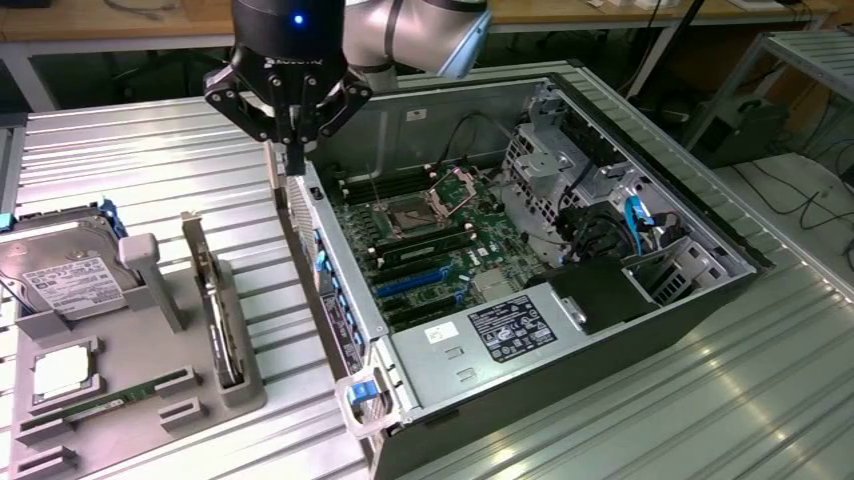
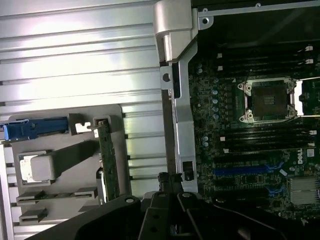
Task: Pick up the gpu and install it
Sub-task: 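Reach for the gpu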
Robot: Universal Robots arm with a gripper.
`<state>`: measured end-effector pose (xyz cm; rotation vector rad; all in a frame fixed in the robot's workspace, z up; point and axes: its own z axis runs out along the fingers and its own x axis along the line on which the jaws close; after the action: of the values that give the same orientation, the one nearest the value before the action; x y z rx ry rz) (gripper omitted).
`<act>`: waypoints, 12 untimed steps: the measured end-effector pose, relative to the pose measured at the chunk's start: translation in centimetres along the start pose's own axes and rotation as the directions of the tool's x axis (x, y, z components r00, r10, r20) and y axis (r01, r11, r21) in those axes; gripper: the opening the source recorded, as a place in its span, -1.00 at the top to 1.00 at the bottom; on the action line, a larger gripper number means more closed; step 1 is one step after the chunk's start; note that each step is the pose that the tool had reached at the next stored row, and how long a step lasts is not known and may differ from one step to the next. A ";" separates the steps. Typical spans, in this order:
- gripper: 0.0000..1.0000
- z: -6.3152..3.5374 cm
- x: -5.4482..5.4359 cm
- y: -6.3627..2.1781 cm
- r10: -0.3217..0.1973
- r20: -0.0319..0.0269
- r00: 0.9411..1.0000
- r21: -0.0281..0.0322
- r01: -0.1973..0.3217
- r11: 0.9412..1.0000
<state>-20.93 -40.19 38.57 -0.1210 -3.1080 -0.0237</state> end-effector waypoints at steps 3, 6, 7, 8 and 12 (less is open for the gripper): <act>0.79 0.04 0.7 -0.07 -0.001 0.006 1.000 -0.004 0.001 1.000; 0.79 0.14 1.0 -0.15 -0.012 0.005 1.000 -0.019 0.012 1.000; 0.79 0.17 1.1 -0.16 -0.017 0.005 1.000 -0.023 0.017 1.000; 0.79 0.20 1.2 -0.19 -0.025 0.004 1.000 -0.028 0.025 0.999; 0.79 0.30 1.5 -0.27 -0.052 0.003 0.999 -0.035 0.052 0.998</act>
<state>-22.47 -40.33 38.32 -0.0412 -3.1134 -0.0789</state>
